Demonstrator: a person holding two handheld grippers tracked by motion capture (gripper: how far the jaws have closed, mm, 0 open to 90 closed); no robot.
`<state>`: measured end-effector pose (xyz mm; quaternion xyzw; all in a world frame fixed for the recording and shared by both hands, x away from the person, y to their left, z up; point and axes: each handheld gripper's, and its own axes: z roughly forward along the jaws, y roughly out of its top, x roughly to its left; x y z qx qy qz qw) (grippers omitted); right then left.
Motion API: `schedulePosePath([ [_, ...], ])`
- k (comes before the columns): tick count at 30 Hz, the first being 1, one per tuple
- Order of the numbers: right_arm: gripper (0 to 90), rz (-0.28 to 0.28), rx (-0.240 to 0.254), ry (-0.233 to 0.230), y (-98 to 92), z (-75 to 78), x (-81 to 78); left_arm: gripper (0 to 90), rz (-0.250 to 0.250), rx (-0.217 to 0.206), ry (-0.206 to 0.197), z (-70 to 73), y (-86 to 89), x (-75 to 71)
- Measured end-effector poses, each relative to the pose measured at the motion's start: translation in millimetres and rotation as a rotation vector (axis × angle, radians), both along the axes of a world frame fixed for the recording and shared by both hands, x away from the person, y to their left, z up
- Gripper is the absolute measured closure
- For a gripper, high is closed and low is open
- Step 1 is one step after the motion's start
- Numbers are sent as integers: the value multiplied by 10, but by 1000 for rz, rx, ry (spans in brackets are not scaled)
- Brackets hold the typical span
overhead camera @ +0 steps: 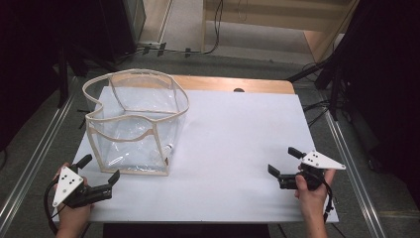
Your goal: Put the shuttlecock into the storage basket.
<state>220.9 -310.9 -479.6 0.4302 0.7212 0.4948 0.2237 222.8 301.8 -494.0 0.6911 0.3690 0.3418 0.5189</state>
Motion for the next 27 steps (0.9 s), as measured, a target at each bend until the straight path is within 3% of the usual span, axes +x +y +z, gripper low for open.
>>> schedulePosePath([
  [10, 0, -22, 42, 27, -268, -140, -128, 3, 9, 4, -4, 5, 2, -6],
  [13, 0, -35, 48, 41, -339, -203, -149, 3, 13, -12, -4, 11, 15, -5],
  [27, 0, -85, 77, 43, -615, -339, -251, 3, 4, -17, -4, 17, 27, -7],
])
